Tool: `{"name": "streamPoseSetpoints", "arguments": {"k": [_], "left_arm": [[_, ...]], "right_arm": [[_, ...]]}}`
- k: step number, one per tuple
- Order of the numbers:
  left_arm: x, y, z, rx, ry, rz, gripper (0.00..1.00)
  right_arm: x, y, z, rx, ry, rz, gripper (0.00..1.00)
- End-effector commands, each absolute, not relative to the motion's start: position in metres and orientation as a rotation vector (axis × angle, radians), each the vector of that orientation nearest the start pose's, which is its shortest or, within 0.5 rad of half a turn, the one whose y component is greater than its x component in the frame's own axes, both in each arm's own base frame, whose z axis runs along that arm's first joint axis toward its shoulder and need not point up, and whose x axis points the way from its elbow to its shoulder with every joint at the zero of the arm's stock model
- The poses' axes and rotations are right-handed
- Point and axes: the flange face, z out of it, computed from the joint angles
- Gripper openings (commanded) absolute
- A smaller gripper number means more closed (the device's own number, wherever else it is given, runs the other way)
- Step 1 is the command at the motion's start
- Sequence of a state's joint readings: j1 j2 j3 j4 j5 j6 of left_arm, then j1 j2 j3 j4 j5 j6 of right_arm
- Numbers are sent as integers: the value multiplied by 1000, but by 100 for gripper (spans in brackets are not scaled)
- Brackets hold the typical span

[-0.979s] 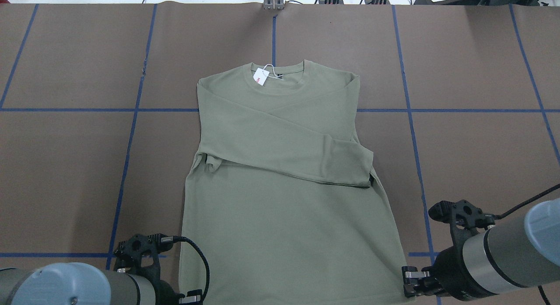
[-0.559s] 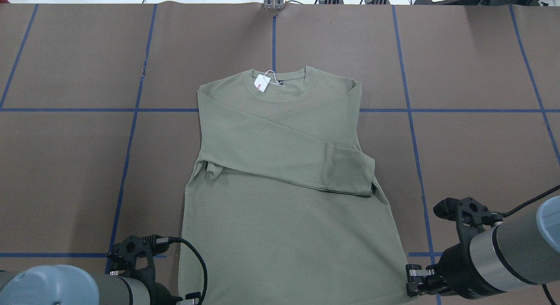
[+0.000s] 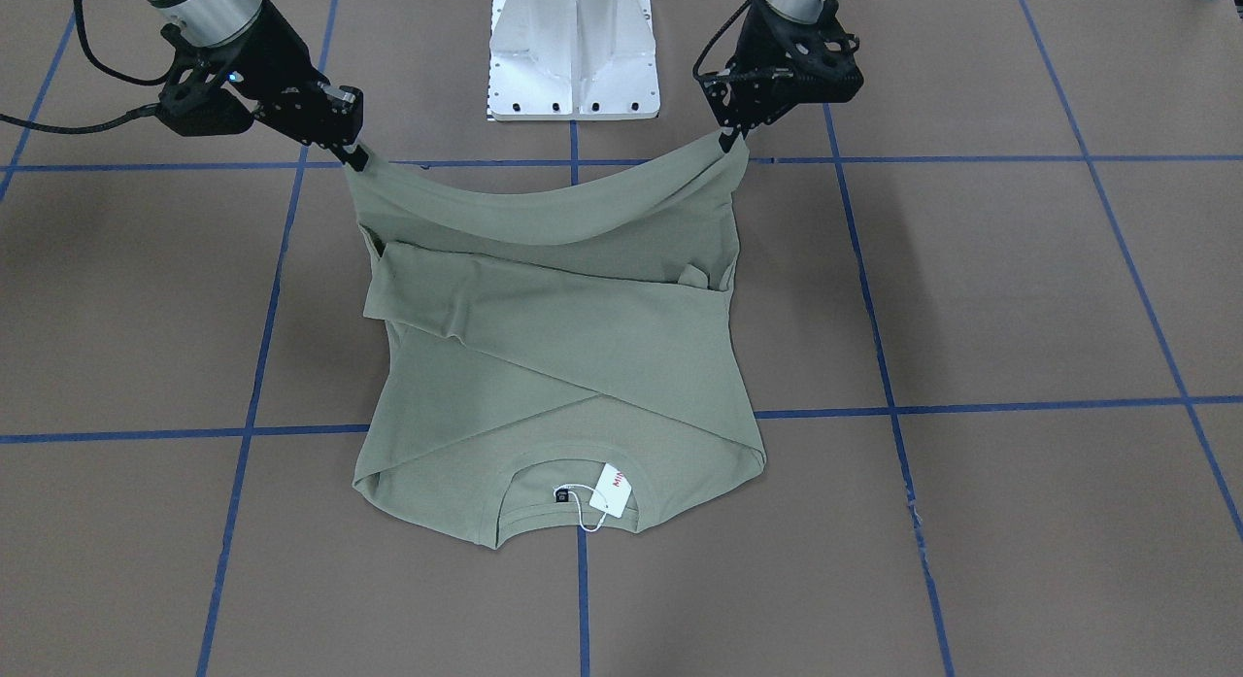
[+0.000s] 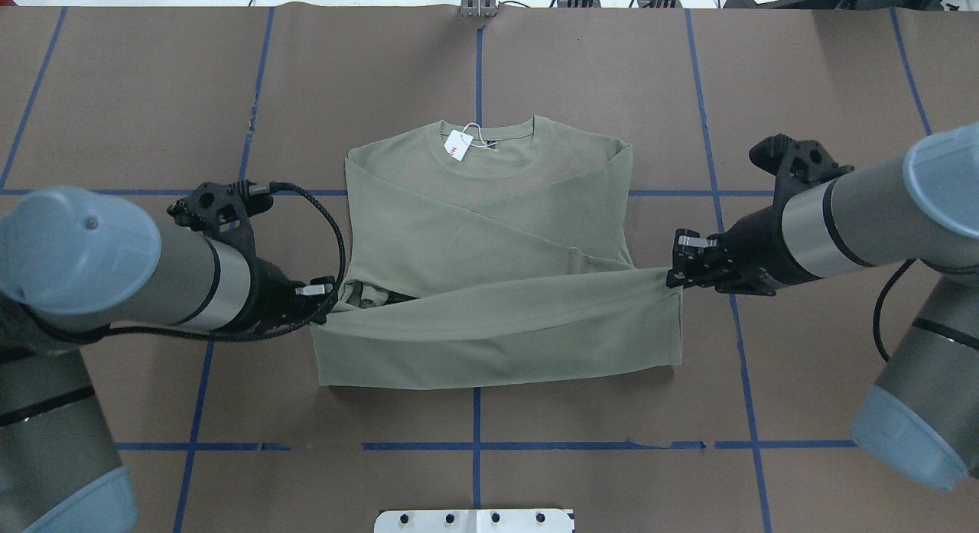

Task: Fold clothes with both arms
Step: 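Lift the hem with both grippers and fold it toward the collar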

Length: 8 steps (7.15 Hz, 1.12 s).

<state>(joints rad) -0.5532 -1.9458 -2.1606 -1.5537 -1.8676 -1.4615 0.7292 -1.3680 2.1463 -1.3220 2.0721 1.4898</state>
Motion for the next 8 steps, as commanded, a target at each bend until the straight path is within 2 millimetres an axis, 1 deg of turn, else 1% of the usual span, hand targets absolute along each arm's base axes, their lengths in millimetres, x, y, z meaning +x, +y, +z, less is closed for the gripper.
{"name": "streamPoseSetpoints", "arguments": {"k": [1, 2, 3, 4, 5, 6, 7, 8], "left_arm": [[380, -431, 215, 117, 943, -299, 0], [382, -458, 220, 143, 947, -316, 0], [388, -488, 237, 163, 951, -338, 0], [402, -512, 262, 179, 965, -344, 0], [413, -535, 273, 196, 977, -355, 0], [429, -564, 280, 197, 968, -370, 0], [434, -582, 301, 205, 966, -381, 0], [436, -593, 319, 210, 963, -390, 0]], "right_arm": [[-313, -485, 247, 64, -1091, 396, 0], [-318, -522, 248, 79, -1066, 421, 0], [-319, -547, 259, 97, -1032, 409, 0], [-332, -570, 266, 90, -1001, 409, 0], [-354, -602, 264, 70, -973, 423, 0], [-362, -621, 281, 51, -932, 437, 0], [-358, -635, 303, 39, -895, 447, 0], [-356, -642, 315, 31, -876, 455, 0]]}}
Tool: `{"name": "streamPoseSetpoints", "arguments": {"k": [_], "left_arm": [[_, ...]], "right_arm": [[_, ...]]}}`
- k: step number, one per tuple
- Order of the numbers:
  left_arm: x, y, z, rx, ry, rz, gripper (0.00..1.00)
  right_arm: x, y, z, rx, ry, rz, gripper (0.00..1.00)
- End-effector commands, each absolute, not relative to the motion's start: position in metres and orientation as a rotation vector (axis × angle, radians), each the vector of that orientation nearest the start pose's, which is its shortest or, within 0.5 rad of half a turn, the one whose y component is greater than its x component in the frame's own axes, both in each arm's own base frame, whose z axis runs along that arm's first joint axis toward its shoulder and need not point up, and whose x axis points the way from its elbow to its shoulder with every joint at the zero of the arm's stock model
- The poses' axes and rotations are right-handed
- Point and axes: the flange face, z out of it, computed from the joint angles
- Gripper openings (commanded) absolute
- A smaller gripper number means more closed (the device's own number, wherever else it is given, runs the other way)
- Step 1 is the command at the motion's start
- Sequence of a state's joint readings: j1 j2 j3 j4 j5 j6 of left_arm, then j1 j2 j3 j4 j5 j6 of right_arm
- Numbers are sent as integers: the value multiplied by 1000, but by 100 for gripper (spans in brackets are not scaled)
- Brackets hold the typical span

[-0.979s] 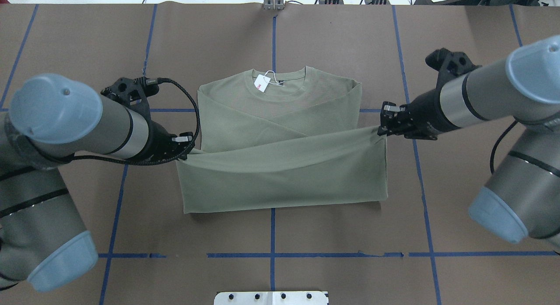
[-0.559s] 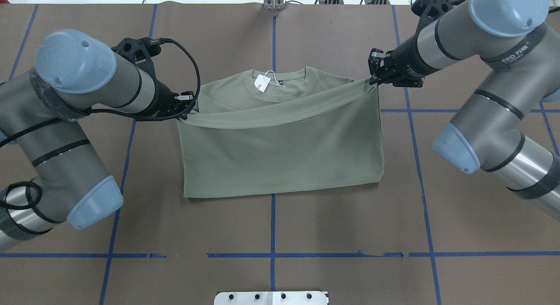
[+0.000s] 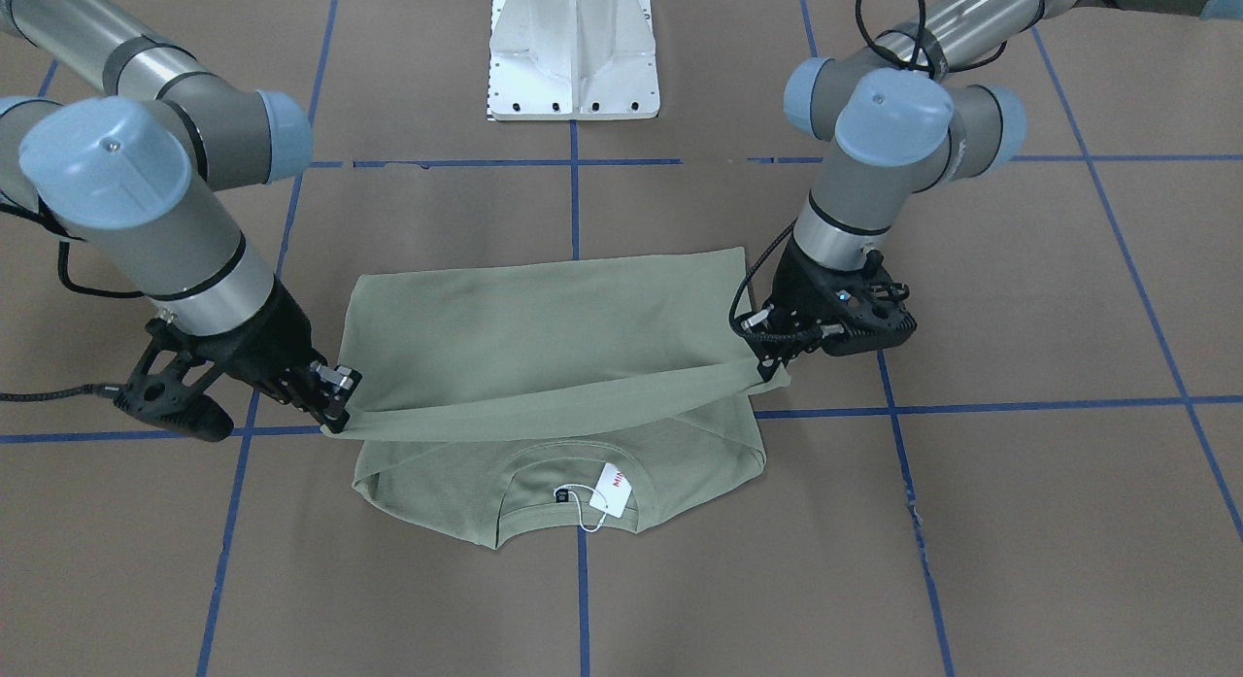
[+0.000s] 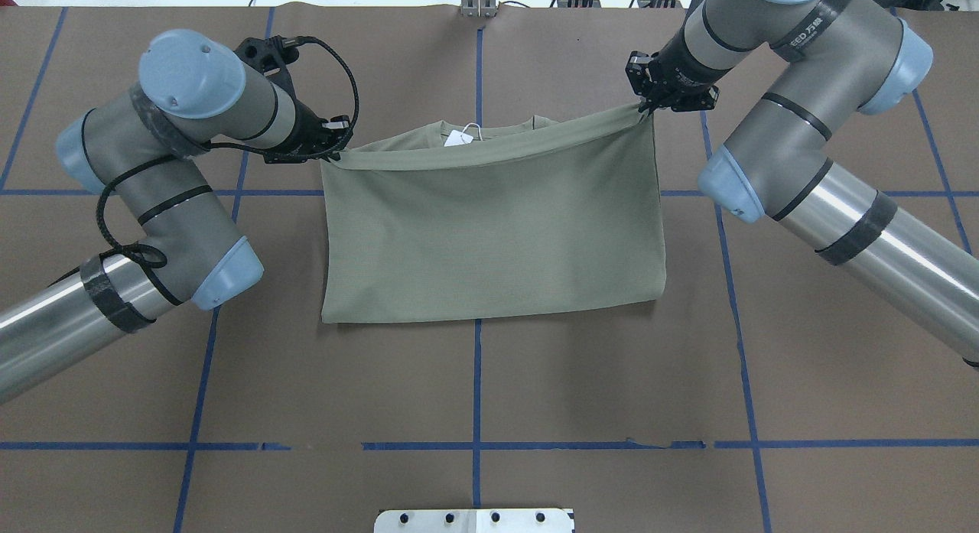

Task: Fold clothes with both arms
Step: 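Lift the hem with both grippers and fold it toward the collar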

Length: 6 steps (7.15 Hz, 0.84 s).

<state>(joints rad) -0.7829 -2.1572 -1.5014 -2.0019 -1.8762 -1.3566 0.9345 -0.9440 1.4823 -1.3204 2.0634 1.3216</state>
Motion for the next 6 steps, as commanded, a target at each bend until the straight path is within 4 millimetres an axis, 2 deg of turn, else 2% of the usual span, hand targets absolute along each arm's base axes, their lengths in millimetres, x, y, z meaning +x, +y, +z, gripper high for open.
{"name": "streamPoseSetpoints", "arguments": {"k": [1, 2, 4, 5, 6], "left_arm": [[439, -601, 330, 210, 952, -398, 0], [440, -603, 335, 207, 944, -402, 0], [443, -607, 312, 220, 970, -401, 0], [452, -615, 302, 220, 972, -403, 0], [456, -623, 307, 213, 958, -410, 0]], "right_arm": [[-357, -643, 317, 29, -872, 455, 0], [-357, -644, 318, 27, -870, 456, 0], [-360, -647, 309, 32, -876, 453, 0], [-367, -657, 304, 29, -872, 455, 0], [-374, -664, 305, 19, -861, 458, 0]]}}
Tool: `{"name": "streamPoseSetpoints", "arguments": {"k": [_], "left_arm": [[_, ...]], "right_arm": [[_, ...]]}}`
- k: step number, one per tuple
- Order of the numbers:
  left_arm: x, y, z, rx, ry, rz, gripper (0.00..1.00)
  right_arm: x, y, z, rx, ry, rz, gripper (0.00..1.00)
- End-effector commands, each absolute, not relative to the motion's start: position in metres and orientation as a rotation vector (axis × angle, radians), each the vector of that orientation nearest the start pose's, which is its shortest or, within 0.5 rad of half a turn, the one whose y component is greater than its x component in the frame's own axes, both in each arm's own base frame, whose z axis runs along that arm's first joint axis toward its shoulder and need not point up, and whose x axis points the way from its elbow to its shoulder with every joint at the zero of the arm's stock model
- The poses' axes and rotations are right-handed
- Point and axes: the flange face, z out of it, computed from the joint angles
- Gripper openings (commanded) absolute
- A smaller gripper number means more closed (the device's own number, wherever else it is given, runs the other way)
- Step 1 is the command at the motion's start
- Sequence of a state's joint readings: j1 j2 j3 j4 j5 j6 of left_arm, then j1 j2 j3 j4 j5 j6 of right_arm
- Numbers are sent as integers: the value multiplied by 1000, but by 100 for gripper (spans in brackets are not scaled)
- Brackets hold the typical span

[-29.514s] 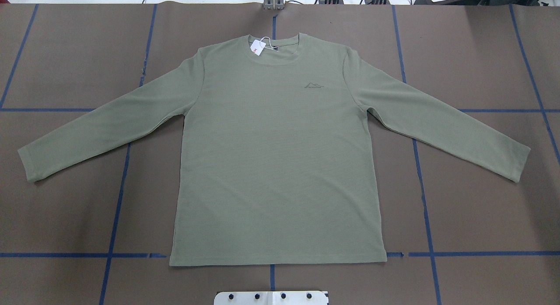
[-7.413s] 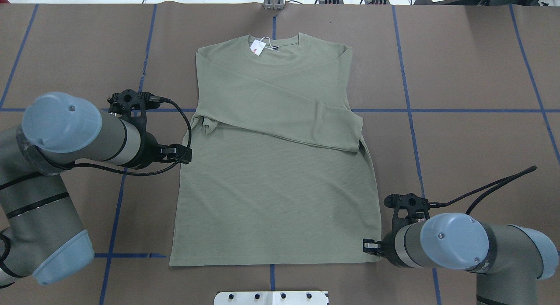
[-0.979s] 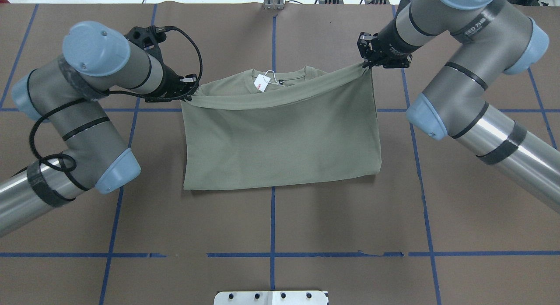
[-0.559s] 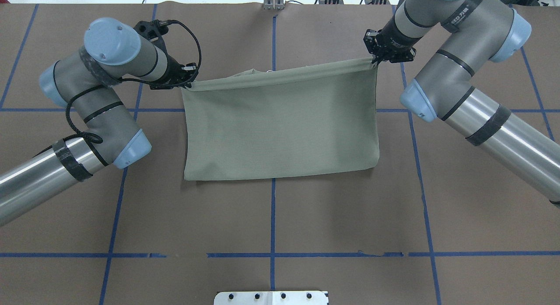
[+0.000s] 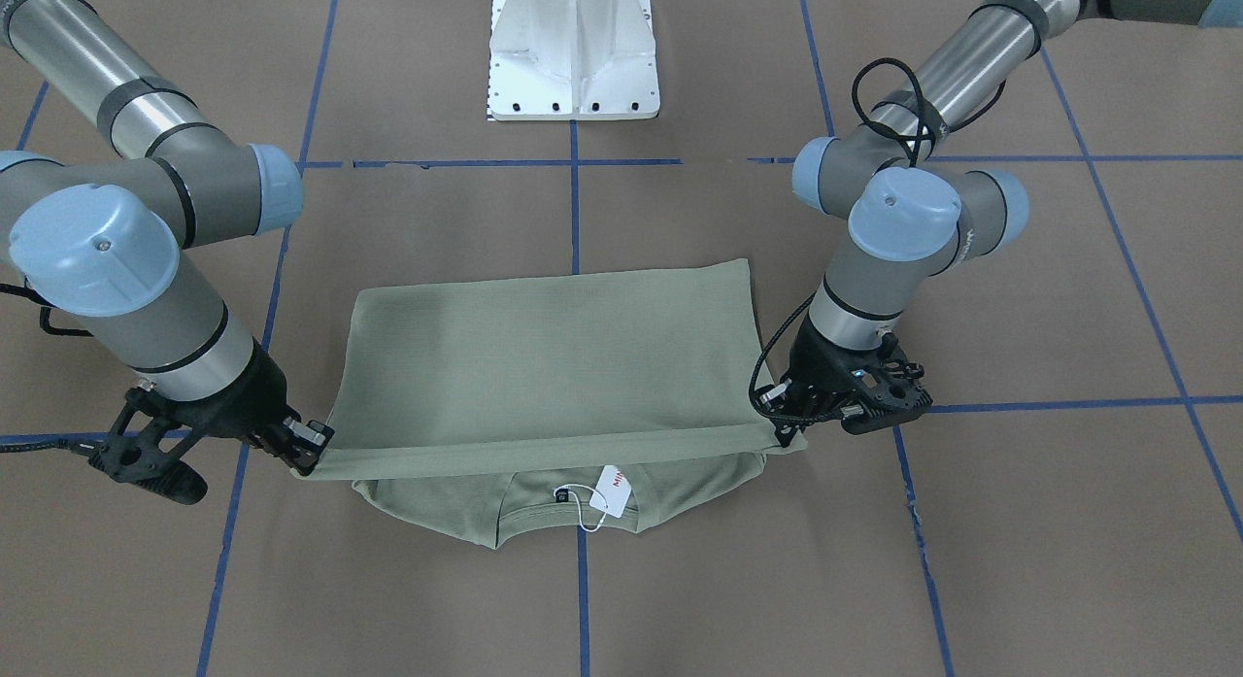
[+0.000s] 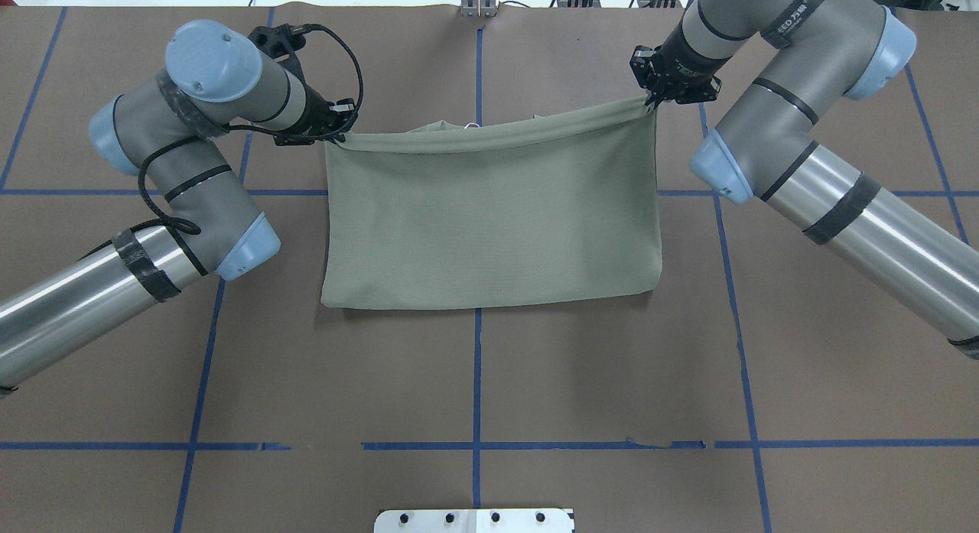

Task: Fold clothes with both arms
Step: 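Lift the hem with both grippers and fold it toward the collar, then release the hem at the collar and raise both grippers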

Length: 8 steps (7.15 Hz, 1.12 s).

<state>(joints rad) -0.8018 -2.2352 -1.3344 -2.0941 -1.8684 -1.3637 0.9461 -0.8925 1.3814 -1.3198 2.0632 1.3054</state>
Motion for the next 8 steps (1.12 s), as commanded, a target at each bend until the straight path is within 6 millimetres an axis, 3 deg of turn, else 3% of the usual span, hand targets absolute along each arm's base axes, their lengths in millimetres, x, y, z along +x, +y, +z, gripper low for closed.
{"name": "streamPoseSetpoints", "arguments": {"k": [1, 3, 6, 7, 8], "left_arm": [[448, -630, 305, 222, 957, -421, 0], [442, -637, 307, 226, 951, -431, 0], [445, -640, 306, 223, 947, -431, 0], [446, -640, 306, 222, 947, -429, 6], [447, -640, 308, 233, 940, -416, 82]], "right_arm": [[-375, -669, 310, 39, -881, 452, 0], [-380, -676, 327, 58, -897, 447, 0], [-380, -676, 326, 60, -900, 445, 0], [-380, -676, 326, 60, -901, 446, 0], [-381, -675, 324, 70, -907, 440, 54]]}}
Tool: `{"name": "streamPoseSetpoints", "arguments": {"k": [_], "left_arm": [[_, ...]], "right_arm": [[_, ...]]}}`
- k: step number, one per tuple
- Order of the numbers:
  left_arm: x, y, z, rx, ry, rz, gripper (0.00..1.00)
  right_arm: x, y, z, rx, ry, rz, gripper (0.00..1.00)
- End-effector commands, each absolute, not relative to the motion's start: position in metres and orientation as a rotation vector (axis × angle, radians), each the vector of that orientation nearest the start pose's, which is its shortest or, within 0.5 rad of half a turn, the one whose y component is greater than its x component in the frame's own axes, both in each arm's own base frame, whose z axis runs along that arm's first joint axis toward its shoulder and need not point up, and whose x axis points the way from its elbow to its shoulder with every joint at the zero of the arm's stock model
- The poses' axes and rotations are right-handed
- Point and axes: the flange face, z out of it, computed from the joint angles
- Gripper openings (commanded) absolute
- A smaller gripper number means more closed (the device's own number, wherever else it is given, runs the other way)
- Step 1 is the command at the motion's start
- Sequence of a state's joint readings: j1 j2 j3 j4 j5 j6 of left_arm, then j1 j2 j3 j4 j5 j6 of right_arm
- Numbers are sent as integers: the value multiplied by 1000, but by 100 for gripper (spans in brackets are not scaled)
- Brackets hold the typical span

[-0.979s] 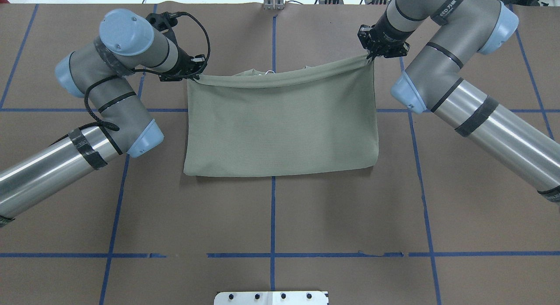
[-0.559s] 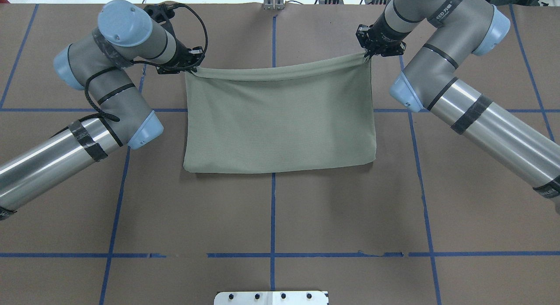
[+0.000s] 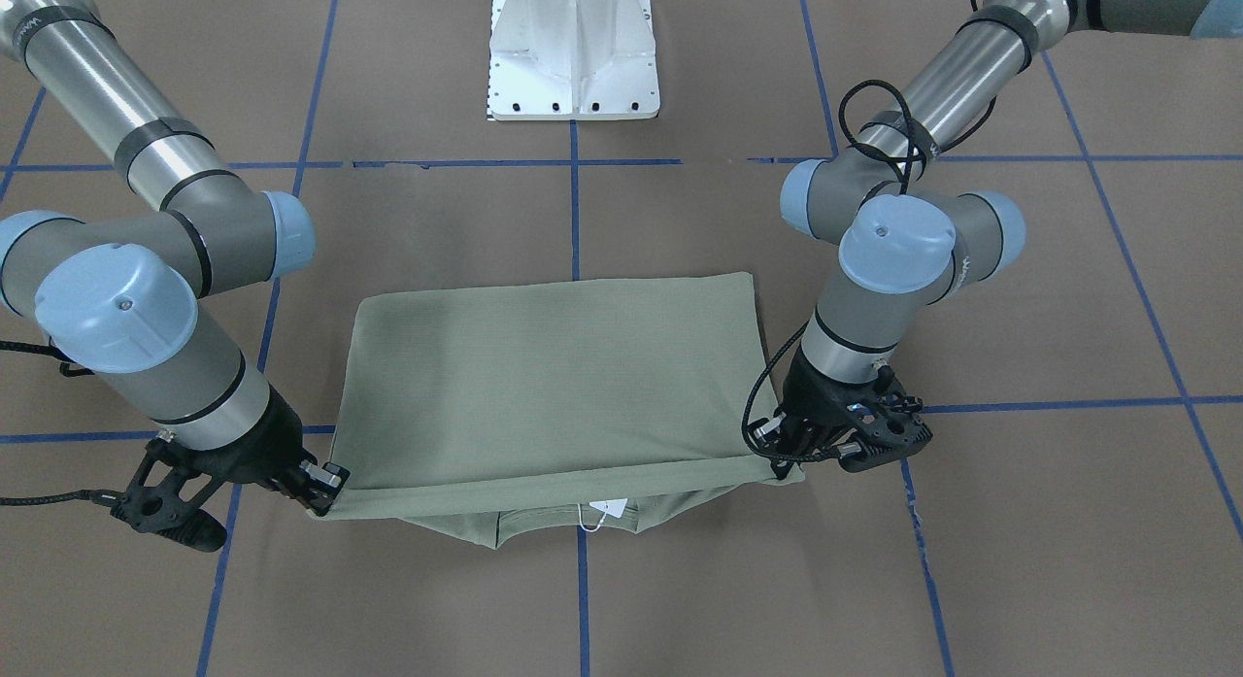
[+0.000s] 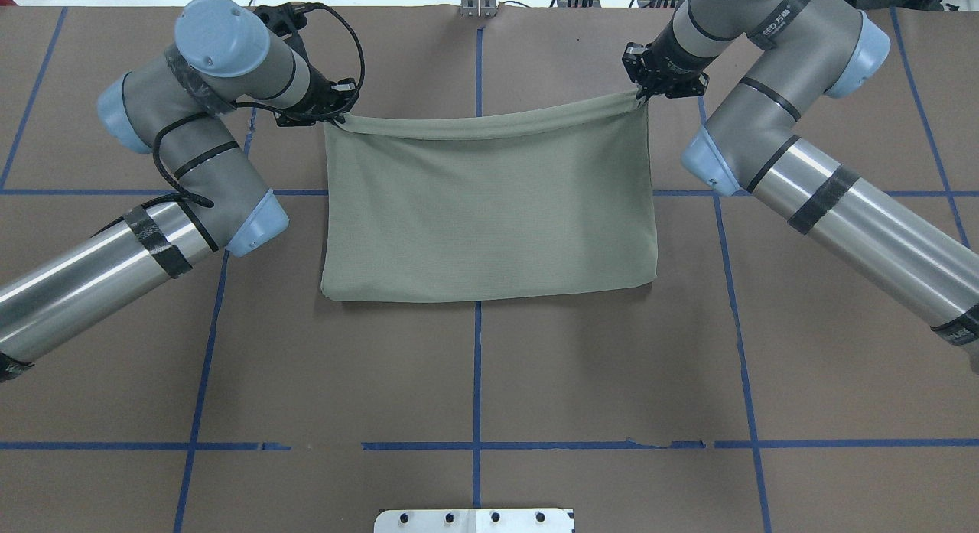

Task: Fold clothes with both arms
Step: 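Release the hem at the collar and raise both grippers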

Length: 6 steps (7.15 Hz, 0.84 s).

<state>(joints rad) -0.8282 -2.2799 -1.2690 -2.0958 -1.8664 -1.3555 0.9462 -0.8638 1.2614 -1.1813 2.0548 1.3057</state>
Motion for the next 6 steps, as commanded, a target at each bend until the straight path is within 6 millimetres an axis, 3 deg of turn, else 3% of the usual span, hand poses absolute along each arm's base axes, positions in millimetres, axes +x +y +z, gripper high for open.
{"name": "streamPoseSetpoints", "arguments": {"k": [1, 3, 4, 6], "left_arm": [[447, -642, 302, 251, 939, -407, 100], [446, -643, 302, 254, 938, -404, 100], [444, -642, 301, 264, 935, -385, 100], [436, -634, 284, 280, 962, -377, 100]], "right_arm": [[-379, -675, 326, 89, -918, 439, 100], [-377, -672, 330, 114, -918, 367, 100], [-372, -657, 332, 113, -938, 341, 100], [-379, -560, 349, 77, -984, 246, 100]]}}
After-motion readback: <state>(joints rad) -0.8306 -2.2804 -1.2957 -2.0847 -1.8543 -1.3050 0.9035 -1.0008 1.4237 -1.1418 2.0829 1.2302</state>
